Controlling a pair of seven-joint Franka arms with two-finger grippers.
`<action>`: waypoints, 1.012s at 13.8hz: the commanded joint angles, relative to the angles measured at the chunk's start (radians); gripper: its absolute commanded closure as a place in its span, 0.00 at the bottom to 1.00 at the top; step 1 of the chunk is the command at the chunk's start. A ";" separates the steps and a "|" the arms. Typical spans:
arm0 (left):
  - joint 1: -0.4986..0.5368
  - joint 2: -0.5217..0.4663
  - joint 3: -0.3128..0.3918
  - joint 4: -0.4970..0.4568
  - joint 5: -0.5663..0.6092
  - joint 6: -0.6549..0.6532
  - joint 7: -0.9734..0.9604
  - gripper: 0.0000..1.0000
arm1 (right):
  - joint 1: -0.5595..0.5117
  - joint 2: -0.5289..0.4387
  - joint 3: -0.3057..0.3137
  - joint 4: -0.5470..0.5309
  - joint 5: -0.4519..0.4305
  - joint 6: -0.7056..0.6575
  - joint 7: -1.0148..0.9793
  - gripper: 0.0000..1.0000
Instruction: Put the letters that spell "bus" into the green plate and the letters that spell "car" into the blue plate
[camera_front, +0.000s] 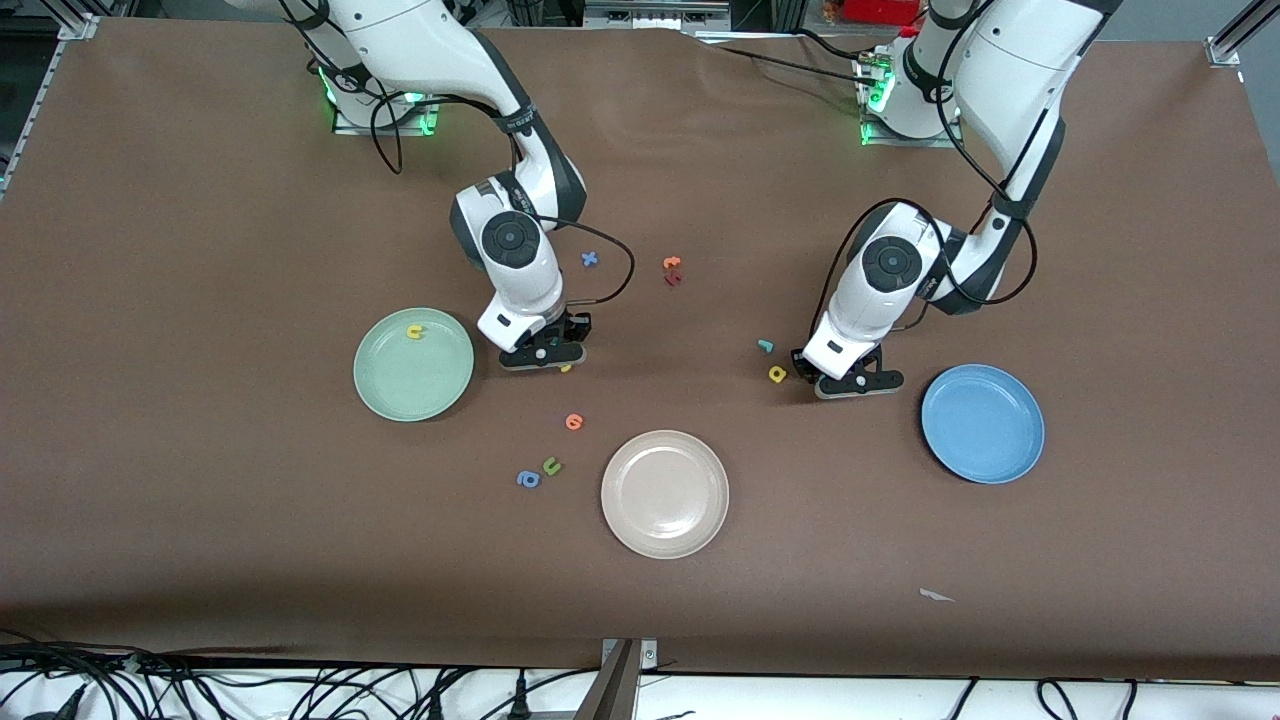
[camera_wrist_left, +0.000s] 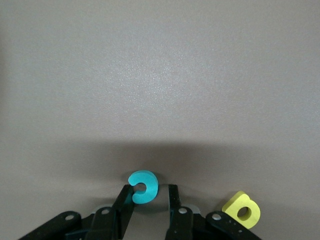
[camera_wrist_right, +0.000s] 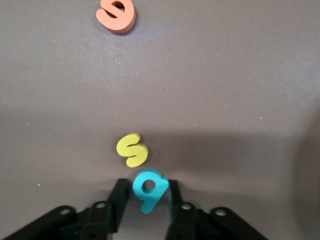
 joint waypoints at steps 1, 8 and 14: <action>0.009 0.044 0.017 0.023 0.052 0.005 -0.015 0.69 | 0.003 0.020 -0.002 0.013 -0.009 0.011 -0.011 0.76; 0.009 0.044 0.017 0.023 0.052 0.005 -0.015 0.77 | -0.002 -0.042 -0.036 0.014 -0.007 -0.103 -0.053 0.84; 0.018 0.044 0.017 0.024 0.050 0.005 -0.016 0.72 | -0.005 -0.151 -0.238 0.004 -0.001 -0.361 -0.328 0.85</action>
